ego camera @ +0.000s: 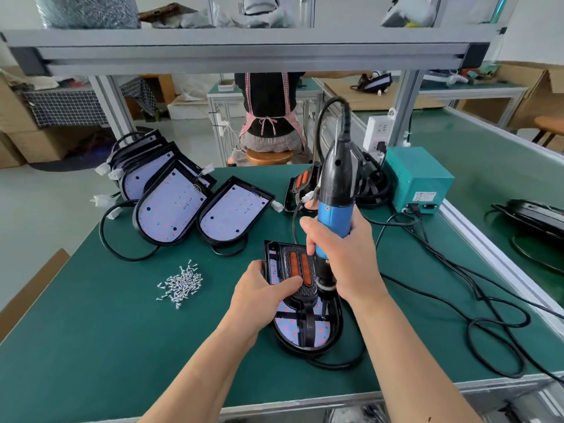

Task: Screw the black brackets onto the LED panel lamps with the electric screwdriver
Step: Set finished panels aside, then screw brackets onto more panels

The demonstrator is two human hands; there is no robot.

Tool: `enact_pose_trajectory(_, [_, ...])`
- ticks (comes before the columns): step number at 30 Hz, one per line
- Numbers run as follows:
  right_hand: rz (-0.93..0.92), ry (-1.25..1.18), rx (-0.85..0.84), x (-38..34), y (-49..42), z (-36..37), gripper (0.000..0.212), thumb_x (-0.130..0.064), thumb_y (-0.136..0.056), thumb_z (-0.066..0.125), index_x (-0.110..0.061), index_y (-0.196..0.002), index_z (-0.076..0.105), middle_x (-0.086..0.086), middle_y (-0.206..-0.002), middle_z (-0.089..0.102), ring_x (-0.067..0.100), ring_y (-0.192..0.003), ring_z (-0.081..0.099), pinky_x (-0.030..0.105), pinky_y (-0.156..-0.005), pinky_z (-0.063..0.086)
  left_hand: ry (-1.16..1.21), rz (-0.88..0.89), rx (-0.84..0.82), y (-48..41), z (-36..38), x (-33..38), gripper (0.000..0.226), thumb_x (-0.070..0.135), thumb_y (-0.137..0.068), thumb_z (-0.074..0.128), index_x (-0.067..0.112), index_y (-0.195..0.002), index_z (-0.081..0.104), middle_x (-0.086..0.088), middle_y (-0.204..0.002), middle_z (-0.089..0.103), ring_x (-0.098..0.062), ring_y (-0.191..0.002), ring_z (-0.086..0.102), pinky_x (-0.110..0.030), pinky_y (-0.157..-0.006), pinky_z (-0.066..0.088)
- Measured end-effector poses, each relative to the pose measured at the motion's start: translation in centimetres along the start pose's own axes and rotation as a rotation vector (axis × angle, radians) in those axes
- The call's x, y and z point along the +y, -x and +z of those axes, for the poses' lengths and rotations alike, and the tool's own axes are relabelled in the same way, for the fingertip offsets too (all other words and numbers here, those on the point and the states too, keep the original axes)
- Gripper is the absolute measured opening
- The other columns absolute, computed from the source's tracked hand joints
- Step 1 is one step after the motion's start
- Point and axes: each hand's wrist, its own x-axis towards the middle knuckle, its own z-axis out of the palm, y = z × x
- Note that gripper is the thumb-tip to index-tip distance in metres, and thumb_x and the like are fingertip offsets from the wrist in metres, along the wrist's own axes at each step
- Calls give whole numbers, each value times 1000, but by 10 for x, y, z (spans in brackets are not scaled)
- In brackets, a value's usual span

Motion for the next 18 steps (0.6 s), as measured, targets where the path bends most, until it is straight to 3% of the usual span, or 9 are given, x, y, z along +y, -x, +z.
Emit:
enact_pose_trajectory(4, [-49, -57, -4, -10, -1, 1, 15, -24, -79, 76, -26, -92, 67, 3, -62, 57, 18, -53, 53, 25, -59, 49, 1, 2, 2, 0, -4, -1, 49, 37, -68, 83, 23, -109, 60, 6, -101, 75, -15, -97, 71, -45, -96, 54])
enact_pose_trajectory(7, [-84, -154, 70, -18, -7, -3, 16, -22, -78, 75, -24, -92, 68, 1, -63, 57, 18, -52, 51, 24, -57, 47, 7, -2, -8, 0, -5, -3, 54, 38, -69, 83, 21, -114, 58, 8, -102, 75, -16, -99, 70, -45, -97, 54])
enact_pose_trajectory(10, [-64, -219, 185, -19, -9, -13, 23, -25, -77, 75, -19, -97, 64, 3, -59, 53, 18, -52, 49, 23, -58, 44, -3, 1, -1, 1, -5, -4, 45, 37, -73, 83, 25, -108, 60, 11, -99, 75, -14, -98, 70, -43, -96, 54])
enact_pose_trajectory(15, [235, -528, 472, 10, -5, -36, 20, -26, -90, 71, -17, -100, 56, -3, -67, 52, 12, -57, 48, 21, -56, 41, -48, 15, 8, 1, -6, -3, 37, 39, -77, 82, 28, -105, 60, 10, -103, 73, -12, -99, 68, -42, -96, 53])
enact_pose_trajectory(18, [367, -624, 596, 34, 2, -47, 18, -33, -96, 65, -18, -98, 57, -6, -71, 52, 8, -57, 51, 20, -55, 37, -75, -2, -38, 0, -12, 0, 56, 53, -77, 77, 25, -121, 57, 11, -114, 69, -10, -106, 65, -37, -99, 52])
